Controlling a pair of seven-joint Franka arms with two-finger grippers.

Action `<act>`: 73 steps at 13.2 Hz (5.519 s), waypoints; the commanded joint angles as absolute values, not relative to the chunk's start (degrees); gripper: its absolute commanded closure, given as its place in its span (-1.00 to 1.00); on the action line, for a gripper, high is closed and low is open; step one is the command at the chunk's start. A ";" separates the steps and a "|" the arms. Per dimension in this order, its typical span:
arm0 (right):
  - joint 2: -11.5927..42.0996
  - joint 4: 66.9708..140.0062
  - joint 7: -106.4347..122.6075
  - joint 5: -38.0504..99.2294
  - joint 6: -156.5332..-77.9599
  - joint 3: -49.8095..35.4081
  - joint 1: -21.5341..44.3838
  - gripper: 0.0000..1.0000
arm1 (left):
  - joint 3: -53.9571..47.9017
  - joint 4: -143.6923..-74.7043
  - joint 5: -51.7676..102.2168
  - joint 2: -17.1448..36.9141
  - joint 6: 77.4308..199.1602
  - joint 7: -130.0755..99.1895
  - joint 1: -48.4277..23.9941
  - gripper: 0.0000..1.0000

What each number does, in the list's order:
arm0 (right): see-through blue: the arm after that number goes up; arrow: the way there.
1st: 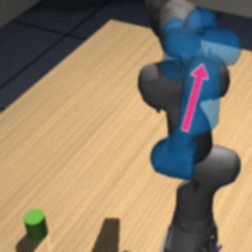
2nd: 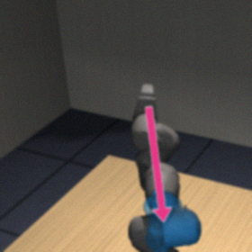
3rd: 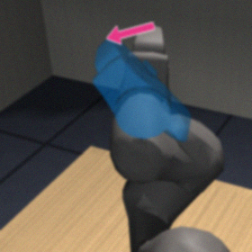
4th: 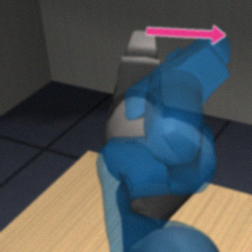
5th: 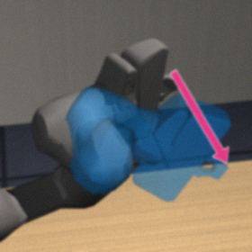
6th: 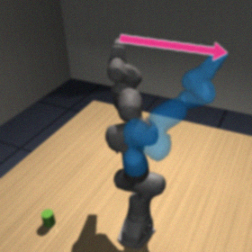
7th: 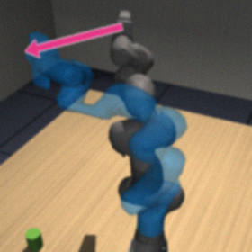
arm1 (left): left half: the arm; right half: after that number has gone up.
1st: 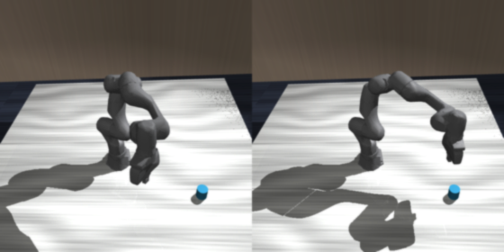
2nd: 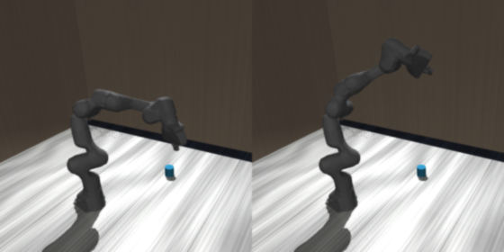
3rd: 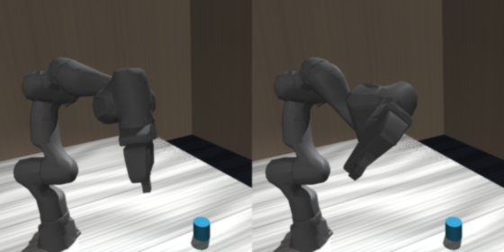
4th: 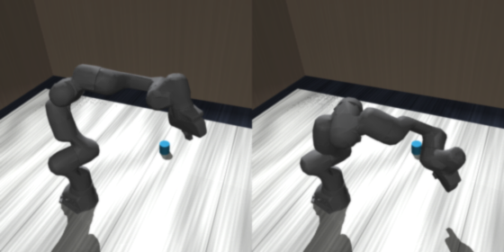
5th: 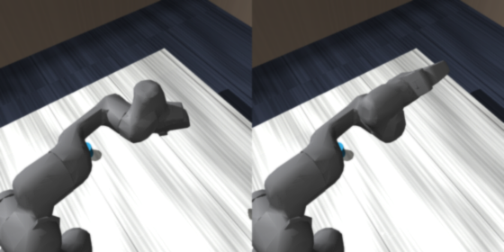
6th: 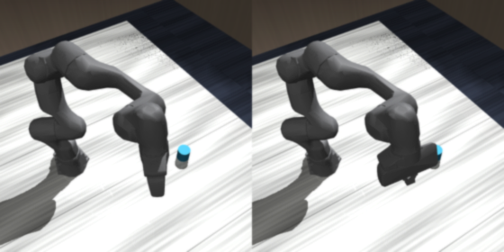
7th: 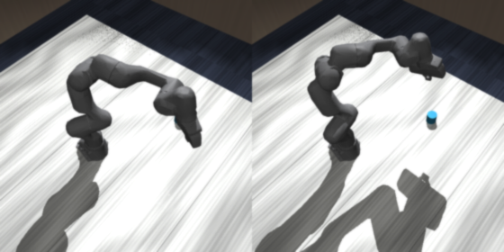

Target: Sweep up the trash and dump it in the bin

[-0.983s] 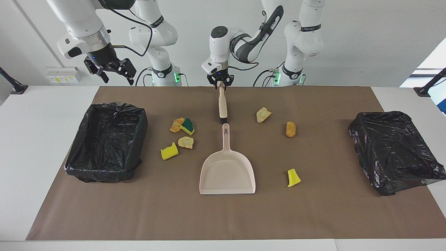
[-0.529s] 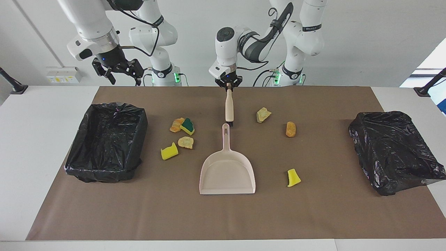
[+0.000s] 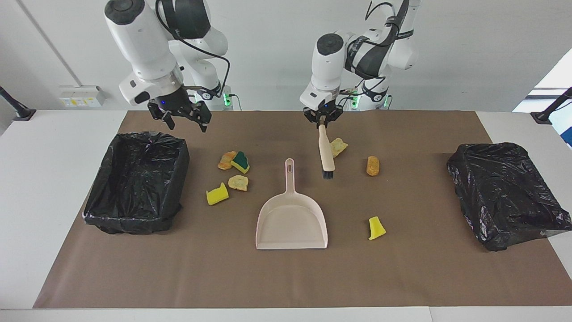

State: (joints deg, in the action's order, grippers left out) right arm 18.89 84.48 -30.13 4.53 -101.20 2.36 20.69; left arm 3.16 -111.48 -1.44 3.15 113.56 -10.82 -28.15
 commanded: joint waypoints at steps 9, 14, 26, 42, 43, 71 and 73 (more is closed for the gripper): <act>28.65 87.62 -37.71 6.51 -114.34 2.29 34.10 -1.00 | 1.67 -77.70 -5.54 33.47 121.02 28.46 -11.78 1.00; 27.07 92.64 -34.10 5.54 -117.25 2.29 34.01 -0.47 | 2.02 -81.98 -5.36 33.58 120.94 37.23 -10.90 1.00; 25.15 91.22 -22.97 6.77 -116.19 2.55 32.52 1.00 | 2.02 -116.17 -5.45 7.49 112.68 48.61 -15.19 1.00; 1.67 123.84 36.45 -5.71 -117.41 2.46 33.66 1.00 | 2.20 -127.16 -7.20 -14.05 98.00 23.34 -13.89 1.00; 1.67 123.84 39.52 -5.89 -117.94 2.46 33.84 1.00 | 2.20 -128.74 -7.73 -15.37 98.09 19.38 -13.80 1.00; 0.00 128.93 43.59 -6.33 -121.20 2.55 34.54 1.00 | 1.41 -133.00 13.80 -9.41 117.08 -29.97 -52.11 1.00; 0.00 128.85 43.59 -6.33 -121.20 2.55 34.54 1.00 | 1.49 -129.48 13.80 -8.00 115.24 -30.06 -51.77 1.00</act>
State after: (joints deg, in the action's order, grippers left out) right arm 1.48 127.48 42.59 -5.50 -120.99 2.64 34.98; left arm 0.49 -133.67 12.94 -10.67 117.25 -29.89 -51.26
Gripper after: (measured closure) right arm 0.674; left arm 0.731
